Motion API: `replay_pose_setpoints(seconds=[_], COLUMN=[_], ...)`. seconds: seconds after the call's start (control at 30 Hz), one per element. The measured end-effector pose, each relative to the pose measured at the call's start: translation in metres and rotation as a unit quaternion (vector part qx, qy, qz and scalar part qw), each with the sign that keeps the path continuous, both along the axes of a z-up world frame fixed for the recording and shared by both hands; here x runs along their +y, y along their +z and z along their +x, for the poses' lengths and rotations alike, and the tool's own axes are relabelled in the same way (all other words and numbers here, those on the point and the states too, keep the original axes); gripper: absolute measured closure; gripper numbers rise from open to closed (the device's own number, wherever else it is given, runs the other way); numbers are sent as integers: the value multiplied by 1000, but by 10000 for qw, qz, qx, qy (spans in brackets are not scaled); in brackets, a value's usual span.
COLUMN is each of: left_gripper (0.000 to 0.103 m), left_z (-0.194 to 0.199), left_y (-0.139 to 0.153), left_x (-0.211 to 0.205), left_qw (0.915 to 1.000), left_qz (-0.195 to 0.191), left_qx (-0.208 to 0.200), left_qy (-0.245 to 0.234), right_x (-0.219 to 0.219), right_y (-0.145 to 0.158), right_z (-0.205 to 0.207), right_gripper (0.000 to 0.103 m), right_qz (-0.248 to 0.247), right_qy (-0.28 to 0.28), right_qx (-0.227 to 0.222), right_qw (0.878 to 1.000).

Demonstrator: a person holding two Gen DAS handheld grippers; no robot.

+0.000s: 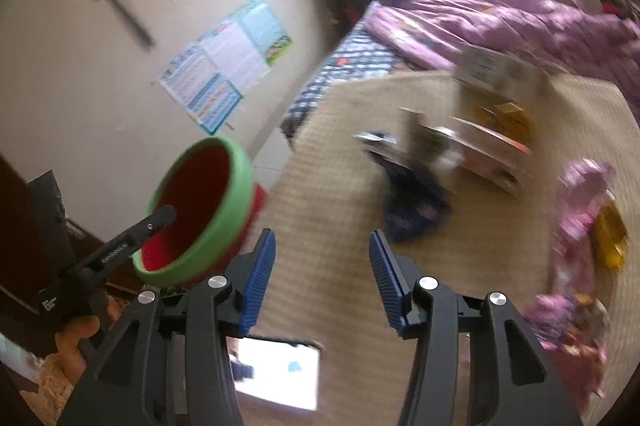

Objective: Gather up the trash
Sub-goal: 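Move the left gripper to the dark blue pouch and grasp it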

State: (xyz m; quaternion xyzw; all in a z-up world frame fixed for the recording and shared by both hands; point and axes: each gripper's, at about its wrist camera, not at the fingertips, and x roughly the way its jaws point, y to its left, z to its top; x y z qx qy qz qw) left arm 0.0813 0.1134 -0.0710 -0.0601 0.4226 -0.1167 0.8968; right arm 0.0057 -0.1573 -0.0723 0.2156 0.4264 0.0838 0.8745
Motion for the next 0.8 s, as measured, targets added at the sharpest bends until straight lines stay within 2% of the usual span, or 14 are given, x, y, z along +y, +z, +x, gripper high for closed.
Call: replay_pose_setpoints(seconds=[0.13, 0.33, 0.5, 0.6, 0.7, 0.8], left_gripper=[74, 74, 64, 61, 56, 55], left_z=[-7, -2, 7, 13, 19, 25], left_y=[-10, -24, -37, -47, -53, -62], left_x=[-38, -96, -148, -177, -194, -207], left_qw=[9994, 9962, 9939, 9936, 9929, 9924], left_qz=[-60, -339, -359, -246, -152, 30], left_qx=[191, 504, 717, 779, 850, 917], left_qy=[-268, -621, -754, -782, -814, -815], right_x=[-44, -103, -134, -151, -166, -180], right_y=[-10, -9, -10, -12, -17, -22], right_z=[-20, -43, -58, -63, -64, -64], right_gripper=[55, 55, 54, 54, 54, 54], right_qz=[10, -33, 11, 48, 112, 181], right_qy=[-369, -775, -883, -942, -1009, -1051], right_qx=[126, 106, 85, 84, 120, 176], right_qw=[9992, 9969, 9961, 9955, 9948, 9941])
